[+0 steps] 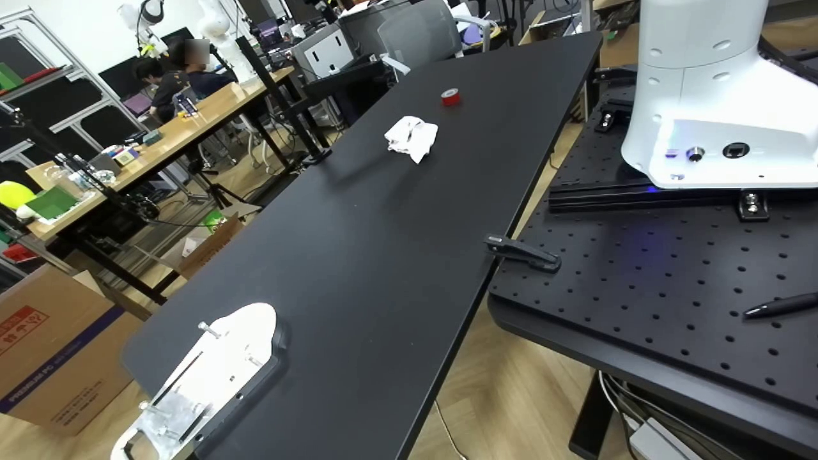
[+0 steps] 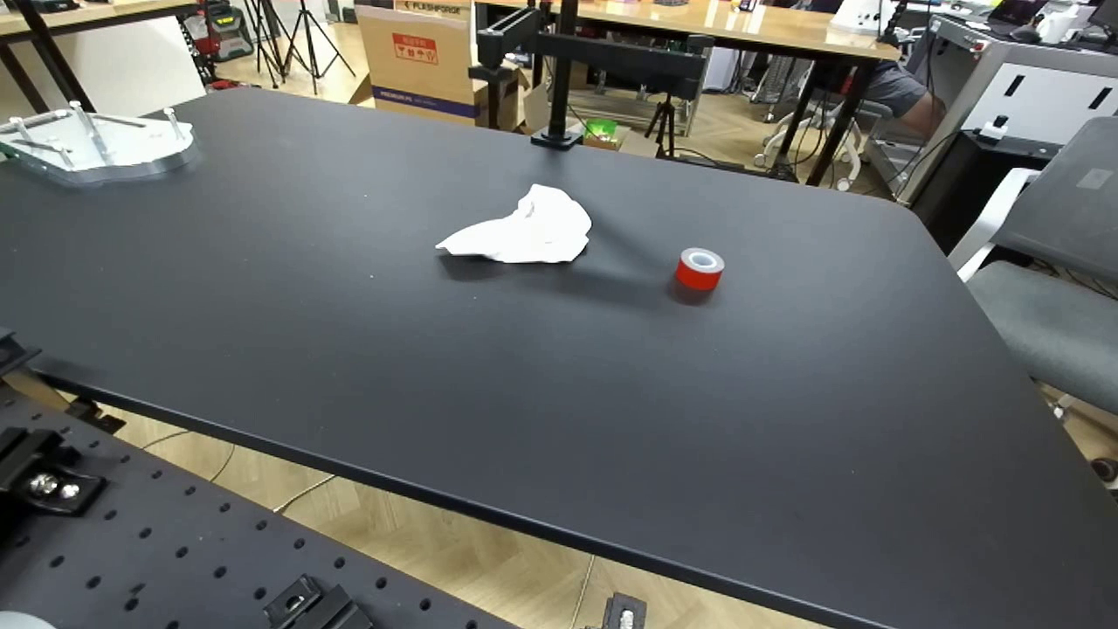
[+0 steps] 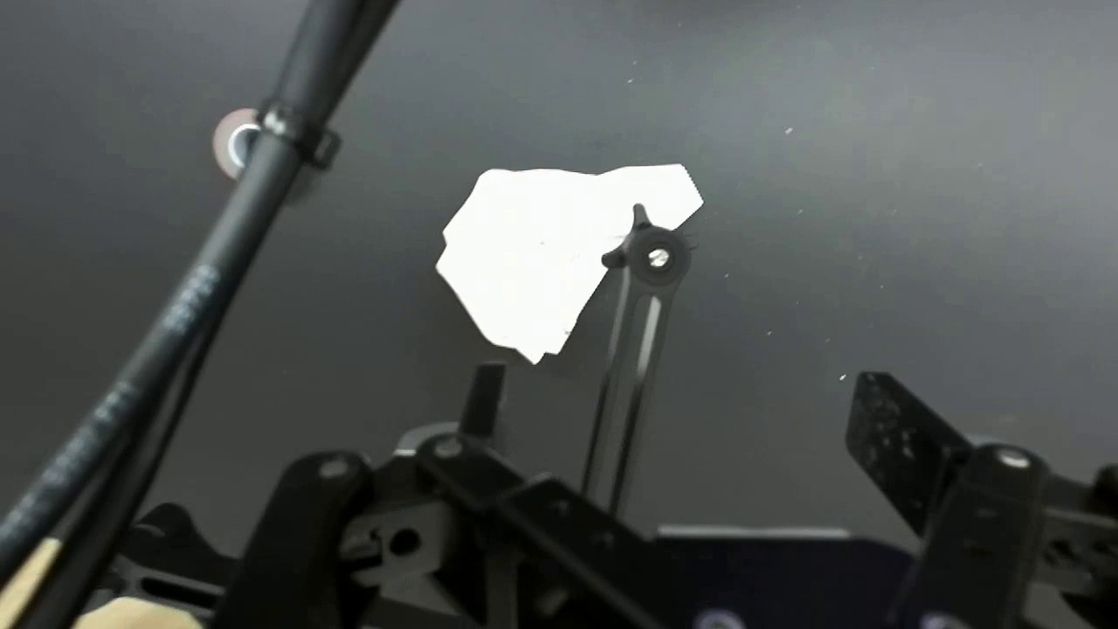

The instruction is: Hang the cloth on the black stand

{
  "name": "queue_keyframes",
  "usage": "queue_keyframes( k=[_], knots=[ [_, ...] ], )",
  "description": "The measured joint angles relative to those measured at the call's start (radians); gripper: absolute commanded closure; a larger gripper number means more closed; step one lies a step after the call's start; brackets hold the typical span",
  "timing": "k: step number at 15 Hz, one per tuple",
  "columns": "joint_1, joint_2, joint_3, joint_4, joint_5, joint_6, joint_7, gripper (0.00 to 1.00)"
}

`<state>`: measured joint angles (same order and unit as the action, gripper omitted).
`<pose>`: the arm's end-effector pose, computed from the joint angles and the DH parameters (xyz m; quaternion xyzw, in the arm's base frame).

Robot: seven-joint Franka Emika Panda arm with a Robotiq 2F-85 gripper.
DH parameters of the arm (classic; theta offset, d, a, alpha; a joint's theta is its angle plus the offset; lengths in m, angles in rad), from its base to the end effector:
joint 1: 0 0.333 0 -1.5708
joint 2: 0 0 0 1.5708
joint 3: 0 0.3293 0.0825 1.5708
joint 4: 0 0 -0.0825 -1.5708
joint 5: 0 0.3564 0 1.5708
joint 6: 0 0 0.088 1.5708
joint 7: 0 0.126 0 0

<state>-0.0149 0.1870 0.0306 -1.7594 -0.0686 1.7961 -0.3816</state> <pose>0.5724 0.0009 0.4497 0.9751 0.2066 -0.0792 0.0158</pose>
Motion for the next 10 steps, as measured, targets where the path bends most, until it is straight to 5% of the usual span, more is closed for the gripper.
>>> queue_keyframes(
  k=[10],
  knots=[
    [-0.149,-0.011,-0.149,-0.252,0.039,0.512,0.101,0.0]
  ],
)
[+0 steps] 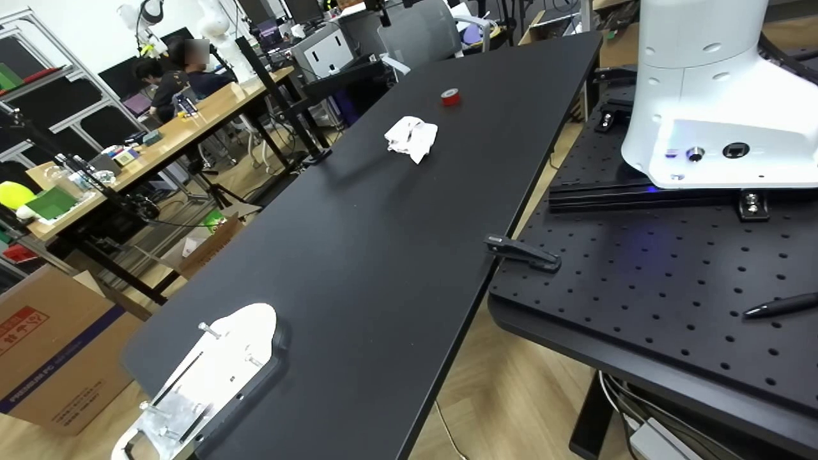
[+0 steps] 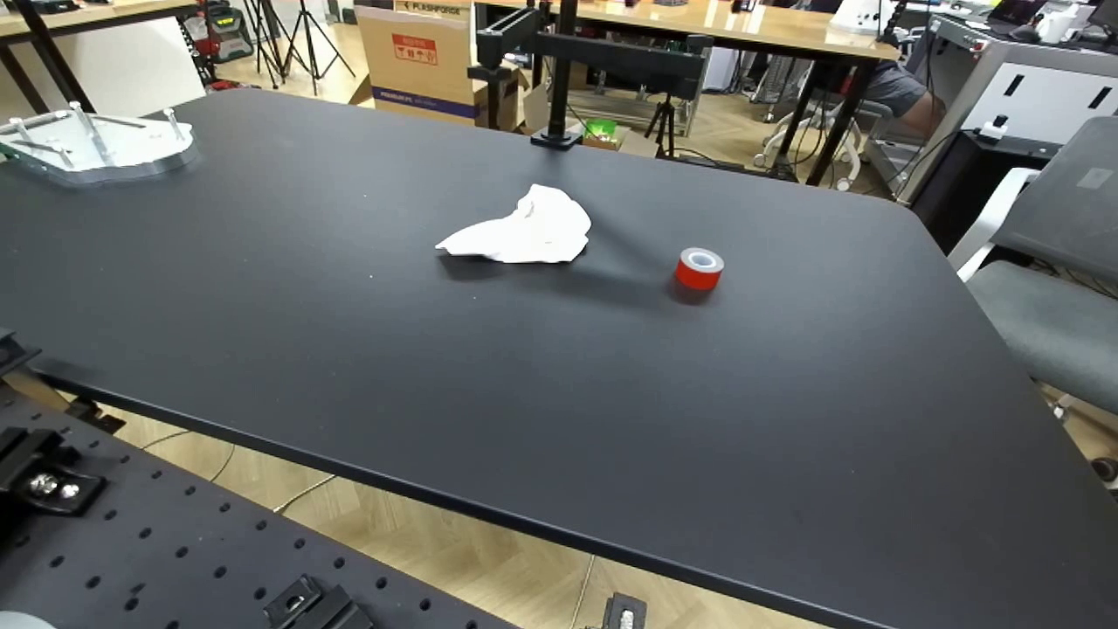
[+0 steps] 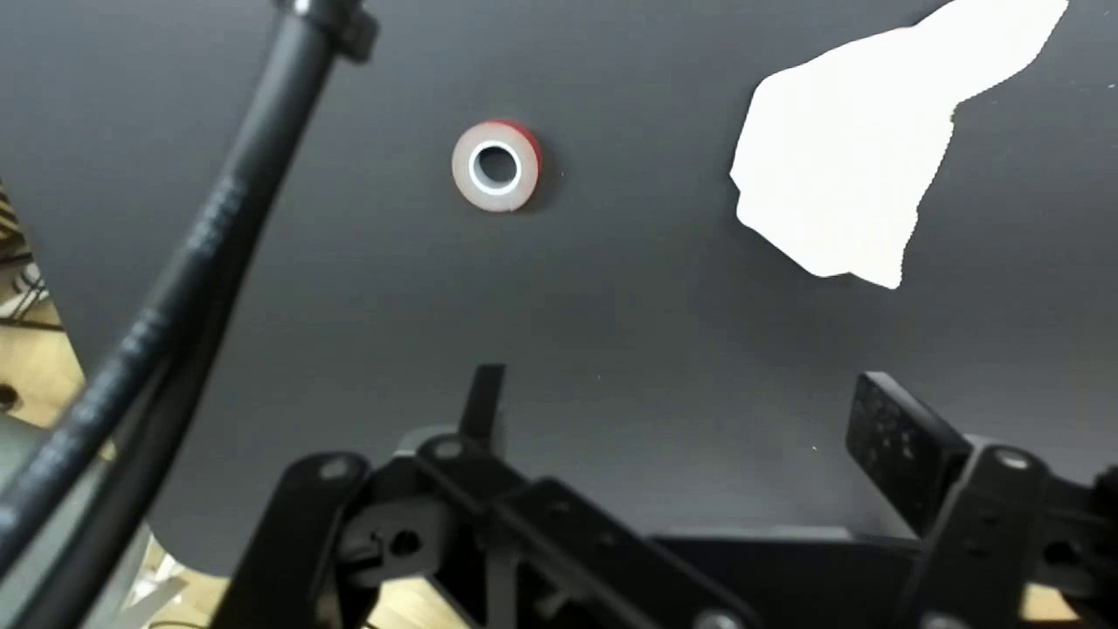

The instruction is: Hang the cloth on the black stand

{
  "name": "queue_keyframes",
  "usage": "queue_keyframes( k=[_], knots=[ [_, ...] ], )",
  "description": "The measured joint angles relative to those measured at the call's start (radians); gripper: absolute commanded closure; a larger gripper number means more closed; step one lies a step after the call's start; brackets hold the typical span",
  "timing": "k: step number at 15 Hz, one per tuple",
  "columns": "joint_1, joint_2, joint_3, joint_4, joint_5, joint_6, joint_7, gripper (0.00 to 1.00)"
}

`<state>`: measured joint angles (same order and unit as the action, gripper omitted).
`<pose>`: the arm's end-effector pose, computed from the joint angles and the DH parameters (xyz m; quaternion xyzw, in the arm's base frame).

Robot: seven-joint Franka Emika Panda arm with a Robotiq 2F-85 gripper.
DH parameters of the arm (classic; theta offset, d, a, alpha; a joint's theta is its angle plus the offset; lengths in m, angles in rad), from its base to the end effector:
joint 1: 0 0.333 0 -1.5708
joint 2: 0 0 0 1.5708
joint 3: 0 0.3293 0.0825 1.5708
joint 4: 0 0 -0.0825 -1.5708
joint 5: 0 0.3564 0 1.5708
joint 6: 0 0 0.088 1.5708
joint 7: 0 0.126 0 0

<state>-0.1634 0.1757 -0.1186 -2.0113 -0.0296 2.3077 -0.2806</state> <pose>0.5572 -0.1602 0.3904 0.9979 0.0101 0.0524 0.0378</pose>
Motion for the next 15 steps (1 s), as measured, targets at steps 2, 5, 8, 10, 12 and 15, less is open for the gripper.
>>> queue_keyframes(
  k=[2,5,8,10,12,15],
  knots=[
    [-0.018,0.033,-0.009,-0.038,0.042,0.038,0.009,0.0],
    [-0.032,0.094,-0.006,-0.06,0.096,0.039,-0.013,0.0],
    [-0.034,0.123,0.001,-0.059,0.124,0.031,-0.036,0.0],
    [-0.035,0.122,0.003,-0.058,0.126,0.03,-0.036,0.0],
    [-0.035,0.122,0.004,-0.057,0.126,0.029,-0.037,0.0],
    [-0.036,0.122,0.004,-0.057,0.126,0.03,-0.037,0.0]
  ],
)
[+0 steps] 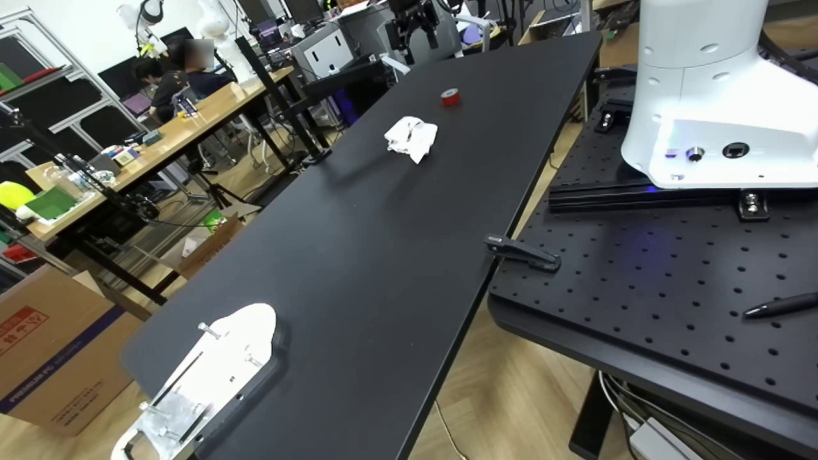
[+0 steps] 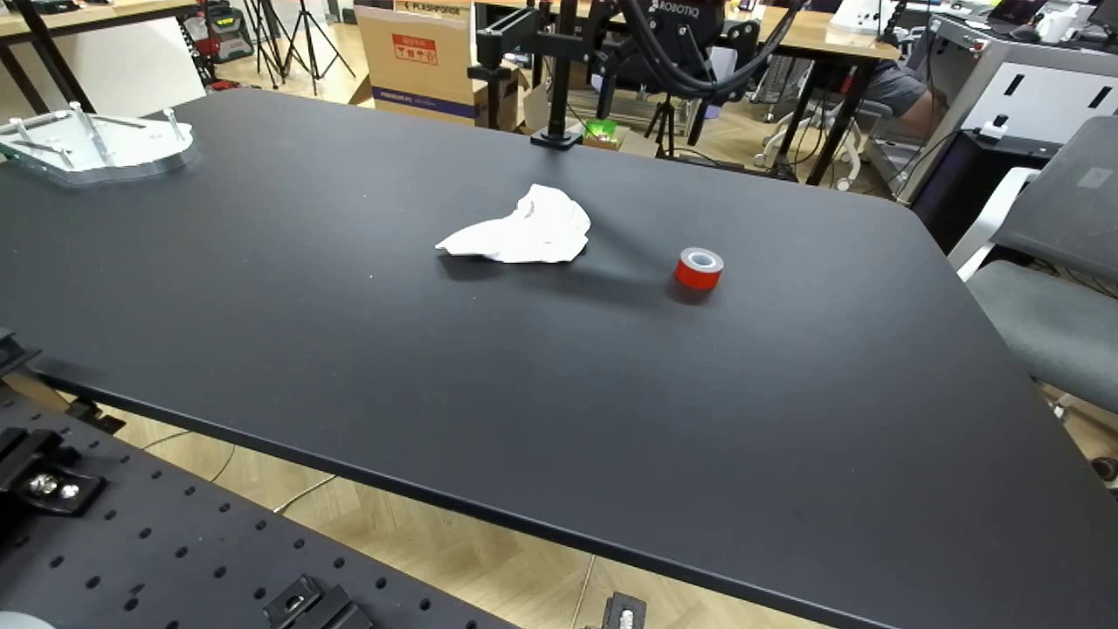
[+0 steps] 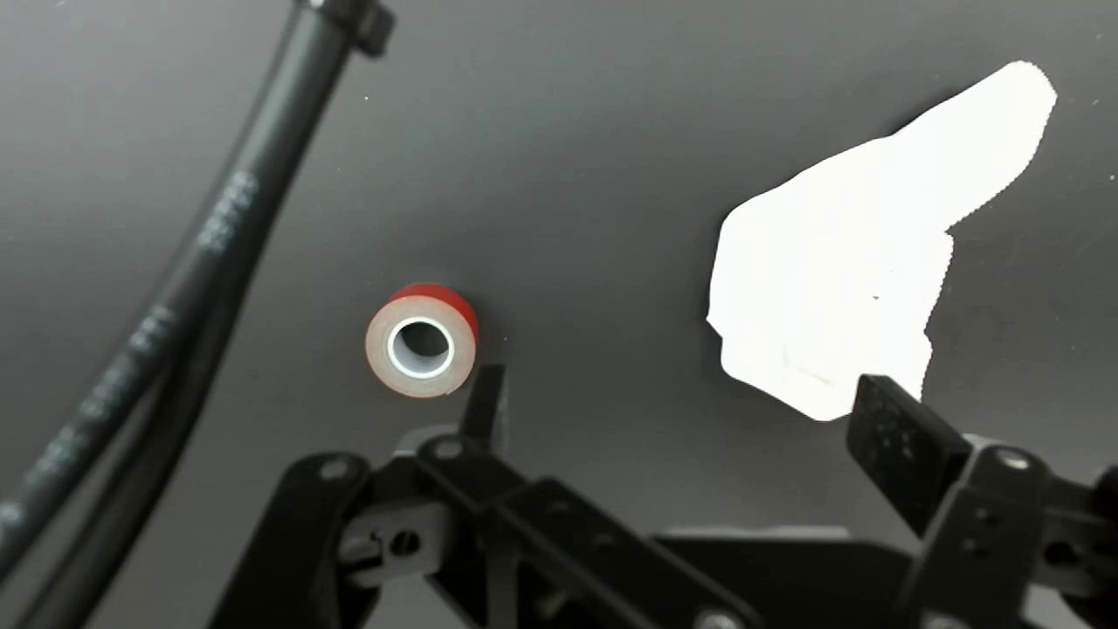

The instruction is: Hang the cloth on the black stand

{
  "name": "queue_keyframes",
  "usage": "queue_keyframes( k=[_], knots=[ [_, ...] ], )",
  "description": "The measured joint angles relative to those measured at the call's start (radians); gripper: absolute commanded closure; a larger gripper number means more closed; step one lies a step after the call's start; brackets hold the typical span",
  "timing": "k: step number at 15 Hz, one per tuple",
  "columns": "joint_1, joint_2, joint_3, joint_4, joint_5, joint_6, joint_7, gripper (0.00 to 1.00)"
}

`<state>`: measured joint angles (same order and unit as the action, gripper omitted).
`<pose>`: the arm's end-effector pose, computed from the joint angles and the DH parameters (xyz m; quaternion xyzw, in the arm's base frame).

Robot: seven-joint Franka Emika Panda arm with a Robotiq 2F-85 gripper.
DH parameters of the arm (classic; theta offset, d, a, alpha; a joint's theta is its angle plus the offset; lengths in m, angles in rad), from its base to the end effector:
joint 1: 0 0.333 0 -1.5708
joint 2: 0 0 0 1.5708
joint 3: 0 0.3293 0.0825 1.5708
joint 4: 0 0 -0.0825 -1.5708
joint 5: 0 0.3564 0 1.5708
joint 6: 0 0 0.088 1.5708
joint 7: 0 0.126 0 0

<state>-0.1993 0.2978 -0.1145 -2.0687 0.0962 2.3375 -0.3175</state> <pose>0.5419 -0.1711 0.2993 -0.9993 0.0297 0.0070 0.0206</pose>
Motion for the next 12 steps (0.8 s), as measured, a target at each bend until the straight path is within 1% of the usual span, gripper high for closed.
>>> queue_keyframes(
  k=[1,9,12],
  knots=[
    [0.0,0.001,0.002,0.0,-0.001,0.0,-0.017,0.0],
    [-0.004,0.009,0.06,-0.001,-0.025,-0.064,-0.414,0.0],
    [-0.003,0.011,0.064,-0.002,-0.023,-0.065,-0.421,0.0]
  ],
)
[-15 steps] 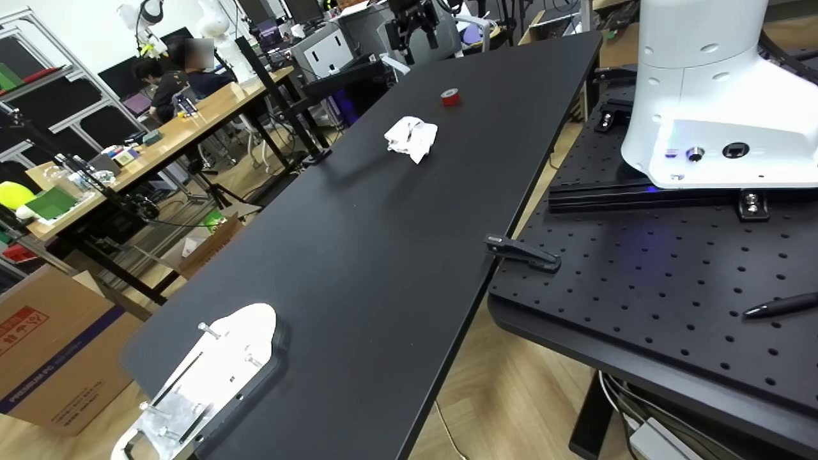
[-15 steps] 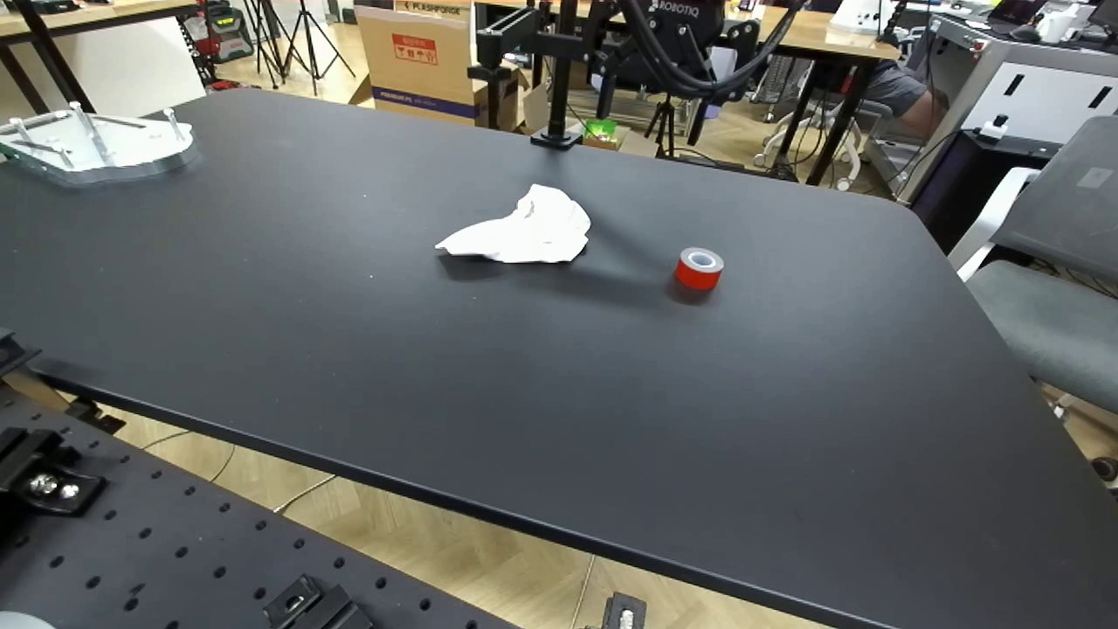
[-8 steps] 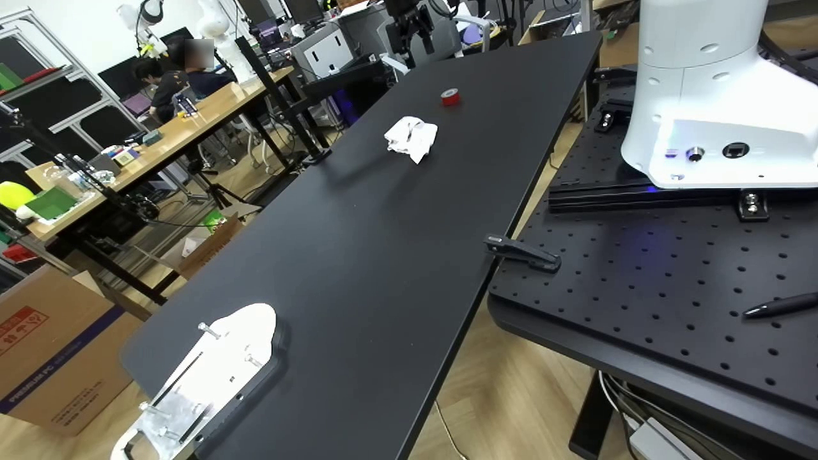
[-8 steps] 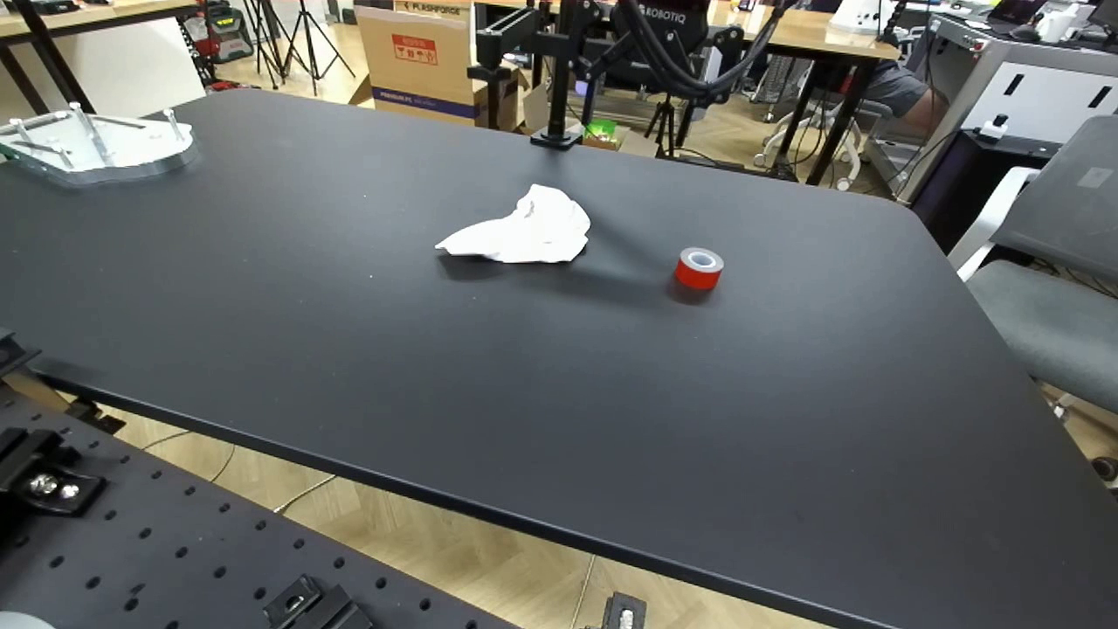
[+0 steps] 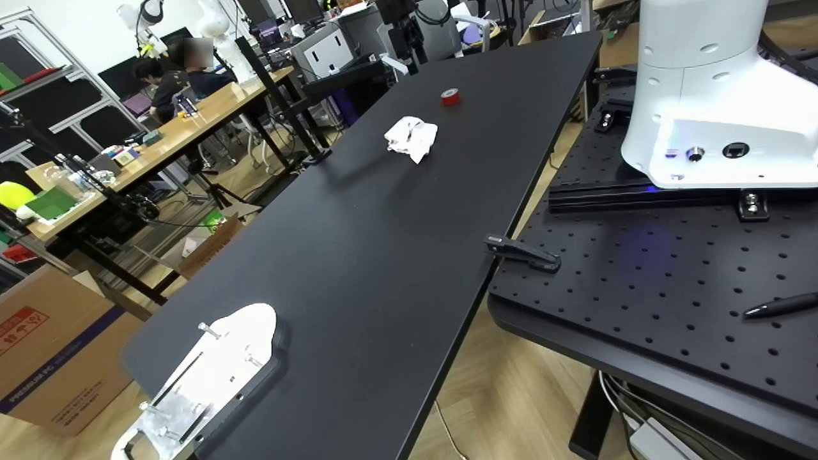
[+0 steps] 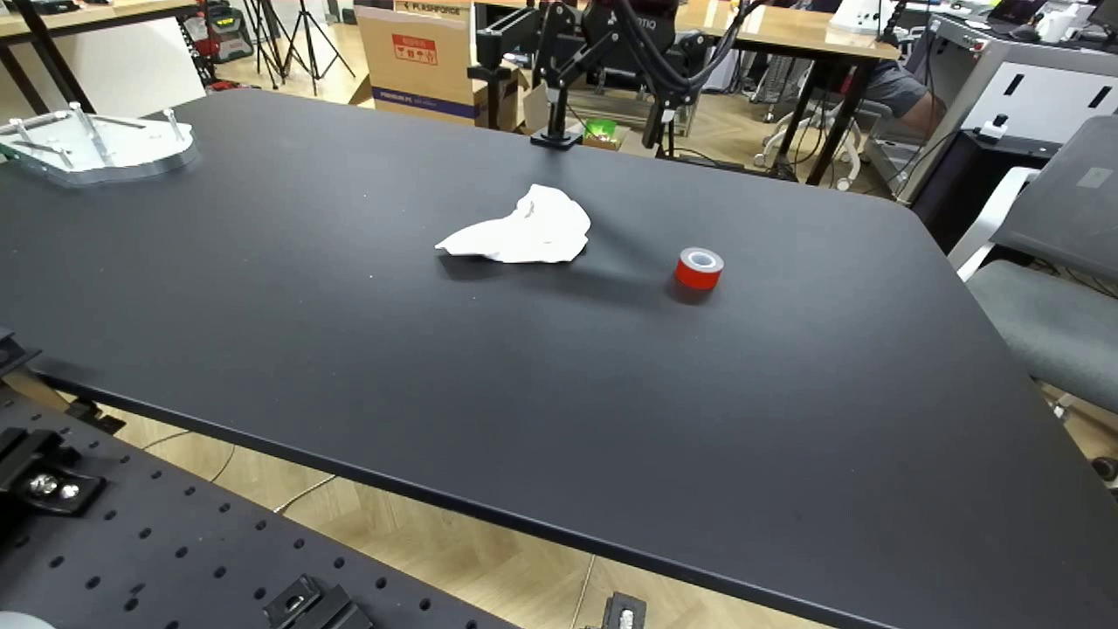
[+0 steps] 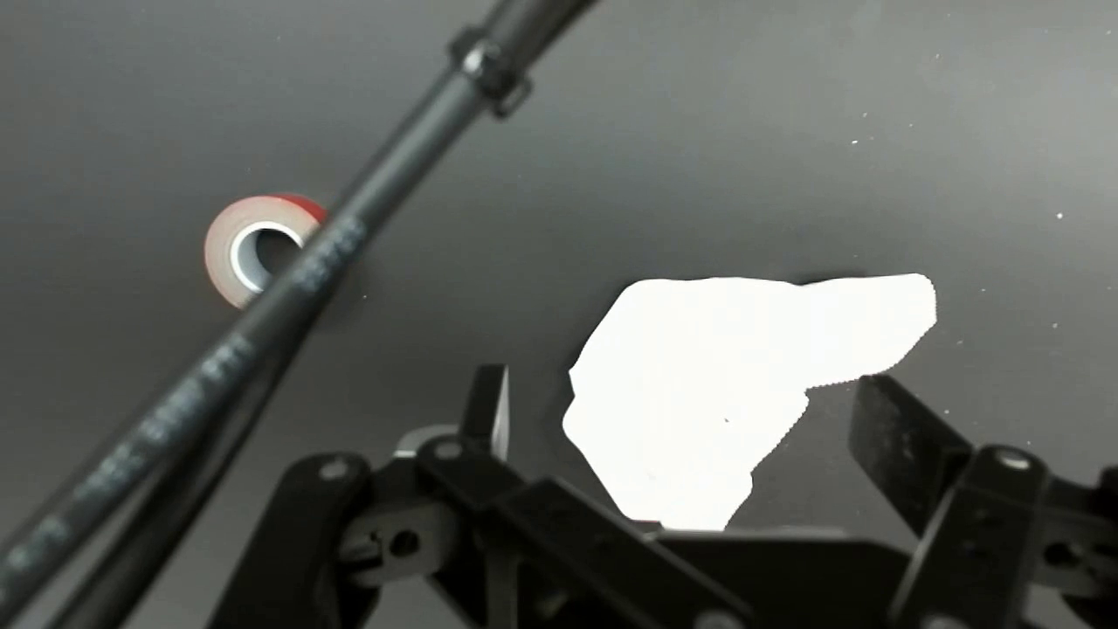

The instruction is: Hang the cloth on the black stand

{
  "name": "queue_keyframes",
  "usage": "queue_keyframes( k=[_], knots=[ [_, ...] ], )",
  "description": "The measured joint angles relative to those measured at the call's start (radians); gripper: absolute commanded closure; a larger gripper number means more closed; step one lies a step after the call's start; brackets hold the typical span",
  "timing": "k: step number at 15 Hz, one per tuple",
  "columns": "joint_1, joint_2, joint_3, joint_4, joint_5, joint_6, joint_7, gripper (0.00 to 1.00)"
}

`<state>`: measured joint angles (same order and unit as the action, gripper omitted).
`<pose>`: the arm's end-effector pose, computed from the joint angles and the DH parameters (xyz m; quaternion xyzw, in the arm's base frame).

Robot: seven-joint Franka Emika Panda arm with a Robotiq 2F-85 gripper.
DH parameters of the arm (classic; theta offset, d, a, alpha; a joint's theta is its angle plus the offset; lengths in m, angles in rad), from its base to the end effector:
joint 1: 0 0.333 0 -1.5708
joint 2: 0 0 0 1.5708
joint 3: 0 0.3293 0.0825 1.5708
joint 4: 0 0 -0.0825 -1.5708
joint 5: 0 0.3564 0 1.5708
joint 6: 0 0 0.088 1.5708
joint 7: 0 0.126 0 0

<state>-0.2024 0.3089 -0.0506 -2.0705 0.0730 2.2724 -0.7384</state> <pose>0.5417 -0.1364 0.2864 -0.9747 -0.2164 0.0377 0.0418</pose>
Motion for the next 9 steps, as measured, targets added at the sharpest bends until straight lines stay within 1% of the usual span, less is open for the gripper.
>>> queue_keyframes(
  k=[3,9],
  knots=[
    [-0.001,0.001,0.0,0.0,0.0,0.0,0.0,0.0],
    [0.0,0.01,0.025,0.006,-0.042,-0.086,-0.276,0.0]
  ],
)
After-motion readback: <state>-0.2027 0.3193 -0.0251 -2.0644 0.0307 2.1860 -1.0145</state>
